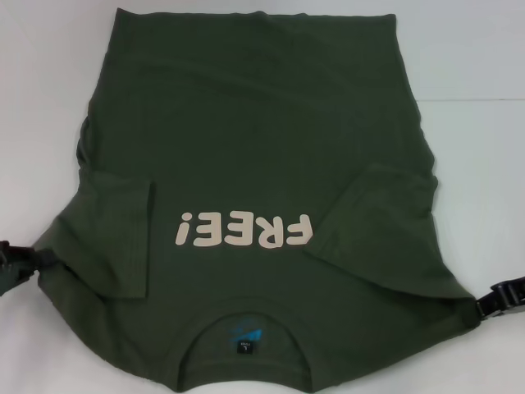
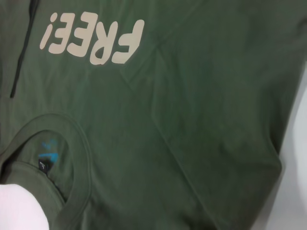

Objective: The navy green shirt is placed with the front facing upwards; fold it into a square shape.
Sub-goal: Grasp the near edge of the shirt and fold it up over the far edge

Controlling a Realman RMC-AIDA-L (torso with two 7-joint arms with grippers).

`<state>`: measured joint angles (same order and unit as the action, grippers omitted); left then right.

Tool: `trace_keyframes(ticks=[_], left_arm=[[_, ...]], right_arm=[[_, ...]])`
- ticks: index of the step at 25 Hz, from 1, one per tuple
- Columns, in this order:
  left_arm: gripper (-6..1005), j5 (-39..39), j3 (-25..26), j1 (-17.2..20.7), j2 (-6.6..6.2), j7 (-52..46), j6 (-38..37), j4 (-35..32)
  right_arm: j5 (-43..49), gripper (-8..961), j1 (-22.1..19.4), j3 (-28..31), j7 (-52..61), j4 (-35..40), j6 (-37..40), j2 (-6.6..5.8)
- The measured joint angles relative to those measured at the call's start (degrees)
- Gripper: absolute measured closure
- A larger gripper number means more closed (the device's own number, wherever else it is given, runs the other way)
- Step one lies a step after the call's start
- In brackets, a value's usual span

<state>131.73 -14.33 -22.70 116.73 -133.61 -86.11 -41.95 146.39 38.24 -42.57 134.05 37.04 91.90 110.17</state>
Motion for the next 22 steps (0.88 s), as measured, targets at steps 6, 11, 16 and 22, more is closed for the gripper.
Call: trace_keyframes(ticks=[6,11,16,22], left_arm=[[993,1.7,-0.8,0.5,-0.14,2.1,-5.5,-1.9],[992,6.0,-0.8,0.9,-0.14,4.7,-11.0,-4.4],[992,9.7,-0.8,1.8,-0.18,5.3,-13.4,-5.8],[992,12.1,-0.7,2.5,-0.09,5.4,-15.4,-7.3]], right_arm=[[0.2,904,-0.4,-0.1,-0.9,0.0,2.1,-0.45],[0.3,899,-1.0,-0.3,-1.4,0.1,4.5,-0.73],[0.4,895,-2.4,-0.4,-2.8,0.1,7.8,-0.79],[0.2,889,-3.2,0.3,-3.0,0.1,8.3,-0.80]])
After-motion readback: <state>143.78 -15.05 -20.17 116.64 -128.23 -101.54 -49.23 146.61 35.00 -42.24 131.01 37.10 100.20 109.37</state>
